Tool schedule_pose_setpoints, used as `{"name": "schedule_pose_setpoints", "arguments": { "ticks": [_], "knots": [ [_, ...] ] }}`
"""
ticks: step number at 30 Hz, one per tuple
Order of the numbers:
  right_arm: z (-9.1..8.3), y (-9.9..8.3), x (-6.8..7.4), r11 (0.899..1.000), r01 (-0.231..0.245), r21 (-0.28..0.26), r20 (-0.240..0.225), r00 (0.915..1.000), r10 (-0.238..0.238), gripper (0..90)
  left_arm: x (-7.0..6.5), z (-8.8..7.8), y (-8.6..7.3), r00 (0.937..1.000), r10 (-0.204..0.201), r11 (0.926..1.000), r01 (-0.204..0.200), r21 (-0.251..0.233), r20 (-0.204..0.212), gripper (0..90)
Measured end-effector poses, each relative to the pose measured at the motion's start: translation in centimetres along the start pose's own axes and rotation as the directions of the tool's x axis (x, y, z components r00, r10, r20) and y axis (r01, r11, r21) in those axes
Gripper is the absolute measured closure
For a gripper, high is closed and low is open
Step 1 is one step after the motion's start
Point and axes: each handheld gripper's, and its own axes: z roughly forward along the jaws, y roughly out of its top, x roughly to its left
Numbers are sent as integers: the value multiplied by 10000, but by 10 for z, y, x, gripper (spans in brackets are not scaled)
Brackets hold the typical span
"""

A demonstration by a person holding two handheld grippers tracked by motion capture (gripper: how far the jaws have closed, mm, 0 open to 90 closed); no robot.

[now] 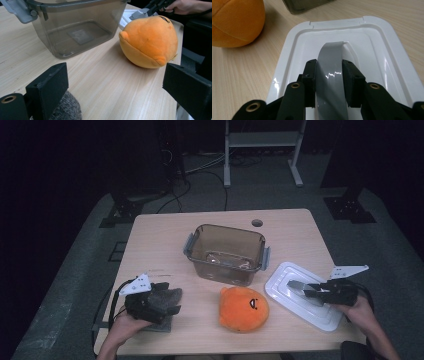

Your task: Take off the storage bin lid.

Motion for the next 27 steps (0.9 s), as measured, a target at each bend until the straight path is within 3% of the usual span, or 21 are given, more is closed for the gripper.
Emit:
{"name": "schedule_pose_setpoints", "arguments": {
  "ticks": [2,4,5,13,19,24,27],
  "knots": [
    [0,0,0,10000,-9,-18,1,10000,9,650,0,0,0,10000,21,10000,-21,3,19,57],
    [-3,2,0,9998,-145,-117,-54,9999,144,542,-1,0,0,10000,30,10000,-30,2,37,57],
    [-3,2,0,9998,-145,-117,-54,9999,144,542,-1,0,0,10000,35,10000,-35,8,30,57],
    [-21,29,12,9975,169,-680,-57,9998,-173,424,-1,0,0,10000,27,10000,-27,-8,55,57],
    [-27,64,36,9913,847,-1004,-401,9952,-891,333,0,-2,0,10000,25,9999,-26,-98,-25,57],
    [-28,82,51,9886,1094,-1033,-649,9911,-1164,281,0,-4,0,10000,8,9999,-9,-169,-59,57],
    [-26,97,65,9829,1442,-1144,-953,9833,-1553,259,0,-4,0,10000,8,9998,-9,-181,-46,57]
  ]
}}
